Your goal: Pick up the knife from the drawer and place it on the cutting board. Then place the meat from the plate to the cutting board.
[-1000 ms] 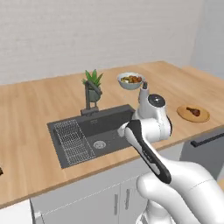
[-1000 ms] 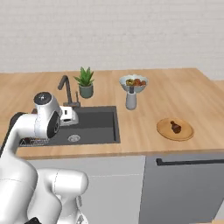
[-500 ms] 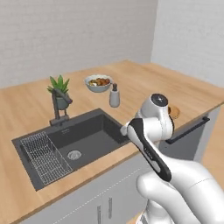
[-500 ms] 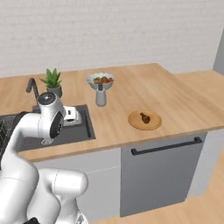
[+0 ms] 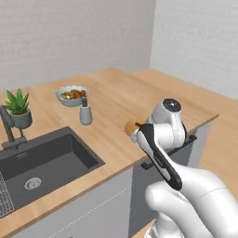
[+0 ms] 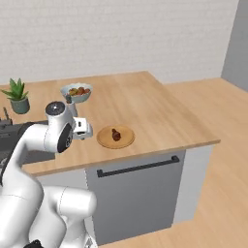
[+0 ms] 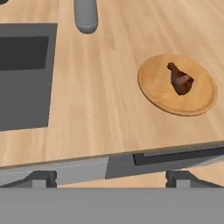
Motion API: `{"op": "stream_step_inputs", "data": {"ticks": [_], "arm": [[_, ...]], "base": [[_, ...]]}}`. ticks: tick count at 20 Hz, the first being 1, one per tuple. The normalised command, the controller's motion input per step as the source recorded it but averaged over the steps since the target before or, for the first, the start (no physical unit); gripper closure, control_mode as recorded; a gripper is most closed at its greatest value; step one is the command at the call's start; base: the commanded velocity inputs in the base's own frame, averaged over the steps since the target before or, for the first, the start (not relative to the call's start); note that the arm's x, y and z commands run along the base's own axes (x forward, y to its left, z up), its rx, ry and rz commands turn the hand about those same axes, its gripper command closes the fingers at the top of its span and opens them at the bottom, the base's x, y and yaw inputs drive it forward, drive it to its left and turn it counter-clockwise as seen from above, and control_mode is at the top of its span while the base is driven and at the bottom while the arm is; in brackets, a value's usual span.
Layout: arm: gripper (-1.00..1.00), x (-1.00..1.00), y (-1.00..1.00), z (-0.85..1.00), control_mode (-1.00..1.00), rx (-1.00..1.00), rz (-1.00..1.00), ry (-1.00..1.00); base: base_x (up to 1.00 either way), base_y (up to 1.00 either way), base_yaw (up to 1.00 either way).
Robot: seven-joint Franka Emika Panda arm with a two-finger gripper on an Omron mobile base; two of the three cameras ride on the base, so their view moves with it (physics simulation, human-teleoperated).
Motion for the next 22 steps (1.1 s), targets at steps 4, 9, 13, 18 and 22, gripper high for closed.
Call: {"op": "stream_step_inputs", "data": {"ticks": [4, 9, 13, 18, 22], "arm": [[-1.0, 0.0, 0.0, 0.0, 1.0, 0.0, 0.0, 0.0], [-1.0, 0.0, 0.0, 0.0, 1.0, 0.0, 0.0, 0.0], [-1.0, 0.0, 0.0, 0.0, 1.0, 0.0, 0.0, 0.0], [-1.0, 0.0, 0.0, 0.0, 1.0, 0.0, 0.0, 0.0], [-1.0, 0.59, -0.19, -0.08, -1.0, 0.0, 0.16, 0.06]], "base": [[0.22, -0.9, 0.18], [0.49, -0.58, 0.32], [0.11, 0.0, 0.25], [0.31, 0.11, 0.22], [0.0, 0.0, 0.0]]}}
